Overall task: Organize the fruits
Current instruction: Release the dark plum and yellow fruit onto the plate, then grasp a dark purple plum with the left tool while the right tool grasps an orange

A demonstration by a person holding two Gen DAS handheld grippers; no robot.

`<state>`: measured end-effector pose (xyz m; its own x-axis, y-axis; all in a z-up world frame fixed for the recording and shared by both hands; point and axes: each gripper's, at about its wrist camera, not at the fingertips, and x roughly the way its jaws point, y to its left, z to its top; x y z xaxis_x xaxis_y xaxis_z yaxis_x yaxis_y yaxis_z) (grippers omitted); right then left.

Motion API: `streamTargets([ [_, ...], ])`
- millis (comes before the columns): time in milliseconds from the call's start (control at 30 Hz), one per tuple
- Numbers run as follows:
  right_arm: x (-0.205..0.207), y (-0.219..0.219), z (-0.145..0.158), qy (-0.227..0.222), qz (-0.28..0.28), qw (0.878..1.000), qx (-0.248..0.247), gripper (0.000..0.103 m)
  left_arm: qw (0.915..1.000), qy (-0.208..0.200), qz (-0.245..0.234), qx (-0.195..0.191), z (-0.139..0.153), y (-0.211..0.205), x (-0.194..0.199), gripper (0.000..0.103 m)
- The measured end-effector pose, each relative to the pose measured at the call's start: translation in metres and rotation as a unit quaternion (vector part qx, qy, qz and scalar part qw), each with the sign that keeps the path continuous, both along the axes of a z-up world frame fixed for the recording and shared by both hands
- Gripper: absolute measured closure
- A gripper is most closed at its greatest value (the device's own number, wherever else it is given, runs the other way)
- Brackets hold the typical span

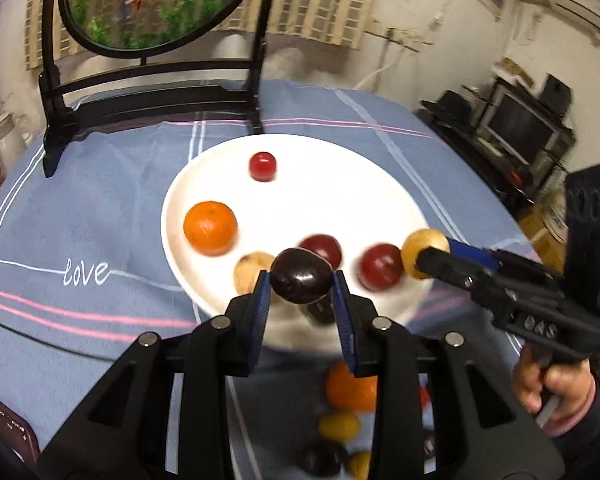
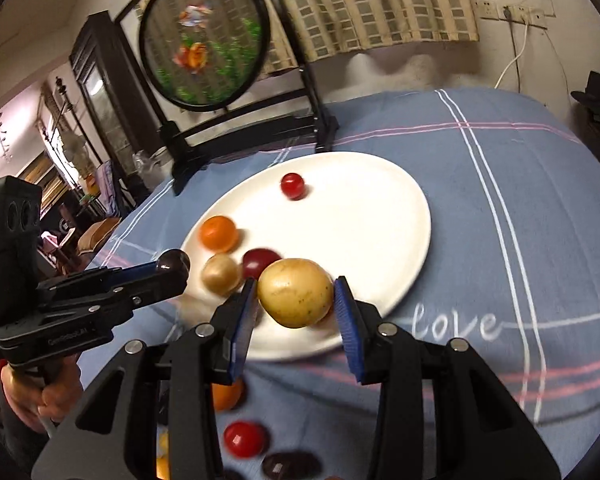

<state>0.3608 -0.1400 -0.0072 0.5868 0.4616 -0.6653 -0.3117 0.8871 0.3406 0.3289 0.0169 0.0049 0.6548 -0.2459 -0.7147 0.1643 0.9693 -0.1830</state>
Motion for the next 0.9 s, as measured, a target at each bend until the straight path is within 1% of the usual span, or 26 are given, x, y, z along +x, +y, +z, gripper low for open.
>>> streamTargets([
  [33,0.002,0.001,-0.001,0.002,0.003,1.0,-0.003,0.054,0.9999,0.005,0.01,0.01,-0.002,-0.002,0.005,0.064],
  [67,0.003,0.002,-0.001,0.009,0.002,1.0,-0.012,0.047,0.9998,0.007,0.015,0.015,-0.004,-0.002,0.005,0.042],
  [100,0.001,0.001,0.0,0.011,0.001,1.0,-0.013,0.036,0.9997,0.003,0.019,0.016,-0.003,0.0,0.003,0.034],
  [133,-0.003,-0.001,0.004,0.011,0.002,1.0,-0.015,0.034,0.9996,-0.01,0.018,0.018,0.001,0.001,-0.004,0.032],
  [200,-0.015,-0.003,0.011,-0.001,0.015,1.0,-0.01,0.034,0.999,-0.025,0.012,0.034,0.008,0.004,-0.017,0.028],
  [267,-0.029,0.001,0.018,-0.013,0.027,0.999,-0.013,0.034,0.9983,-0.039,0.023,0.037,0.013,0.011,-0.029,0.018],
  [367,-0.045,0.02,0.021,-0.016,0.071,0.997,-0.023,0.034,0.997,-0.042,0.056,0.032,0.014,0.027,-0.045,0.016],
  [400,-0.049,0.027,0.021,-0.014,0.085,0.996,-0.026,0.034,0.997,-0.04,0.062,0.024,0.013,0.034,-0.05,0.016],
  [433,-0.053,0.036,0.018,-0.01,0.104,0.994,-0.031,0.034,0.9967,-0.037,0.07,0.019,0.012,0.04,-0.053,0.016],
  [467,-0.055,0.042,0.016,-0.006,0.115,0.993,-0.037,0.034,0.9963,-0.033,0.077,0.017,0.01,0.045,-0.056,0.016],
  [567,-0.058,0.063,0.0,0.018,0.141,0.988,-0.059,0.034,0.9955,-0.011,0.094,-0.008,0.003,0.063,-0.062,0.016],
  [633,-0.059,0.069,-0.007,0.027,0.142,0.987,-0.066,0.034,0.994,-0.002,0.106,-0.028,0.0,0.073,-0.065,0.016],
  [667,-0.058,0.071,-0.009,0.031,0.141,0.987,-0.066,0.034,0.9933,-0.001,0.111,-0.031,0.0,0.076,-0.065,0.016],
  [767,-0.055,0.072,-0.013,0.037,0.133,0.988,-0.069,0.035,0.992,-0.004,0.123,-0.03,0.002,0.08,-0.067,0.016],
  [900,-0.05,0.072,-0.016,0.051,0.122,0.989,-0.069,0.035,0.9918,-0.005,0.125,-0.027,0.003,0.079,-0.068,0.016],
])
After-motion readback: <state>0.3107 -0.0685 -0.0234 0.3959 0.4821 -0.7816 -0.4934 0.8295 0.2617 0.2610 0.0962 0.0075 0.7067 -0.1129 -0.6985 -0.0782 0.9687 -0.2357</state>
